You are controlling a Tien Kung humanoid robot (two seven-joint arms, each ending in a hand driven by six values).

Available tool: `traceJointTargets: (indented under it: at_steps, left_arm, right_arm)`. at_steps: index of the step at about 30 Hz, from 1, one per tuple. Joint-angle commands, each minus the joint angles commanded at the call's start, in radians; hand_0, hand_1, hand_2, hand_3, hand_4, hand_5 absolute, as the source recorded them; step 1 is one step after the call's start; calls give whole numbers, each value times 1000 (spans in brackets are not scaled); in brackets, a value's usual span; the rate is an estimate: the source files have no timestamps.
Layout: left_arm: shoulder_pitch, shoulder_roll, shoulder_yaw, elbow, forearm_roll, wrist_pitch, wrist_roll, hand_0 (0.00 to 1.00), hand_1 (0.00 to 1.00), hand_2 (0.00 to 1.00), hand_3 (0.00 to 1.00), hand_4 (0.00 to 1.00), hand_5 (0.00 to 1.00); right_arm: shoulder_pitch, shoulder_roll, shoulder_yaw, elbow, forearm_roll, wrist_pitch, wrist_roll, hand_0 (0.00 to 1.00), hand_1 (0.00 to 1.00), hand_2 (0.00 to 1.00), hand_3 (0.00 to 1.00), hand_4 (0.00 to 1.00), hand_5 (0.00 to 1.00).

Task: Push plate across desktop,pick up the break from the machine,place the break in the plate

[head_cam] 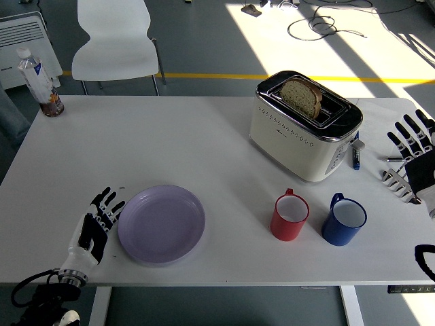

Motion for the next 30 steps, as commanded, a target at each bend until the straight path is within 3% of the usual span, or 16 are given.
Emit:
traceJointTargets:
  at_steps: [9, 30]
  left_arm:
    - [-11, 2, 14, -3, -5, -17, 14, 771, 851, 975, 960, 532, 998]
    - [-103, -5, 85, 33, -48, -52, 45, 770, 847, 967, 951, 530, 998]
  right_arm:
    - [-2, 3, -3, -1, 0, 0, 0, 772, 742, 748, 753, 520, 523]
    - [21, 6, -3, -1, -1, -1, 0, 775, 745, 751, 754, 524, 531]
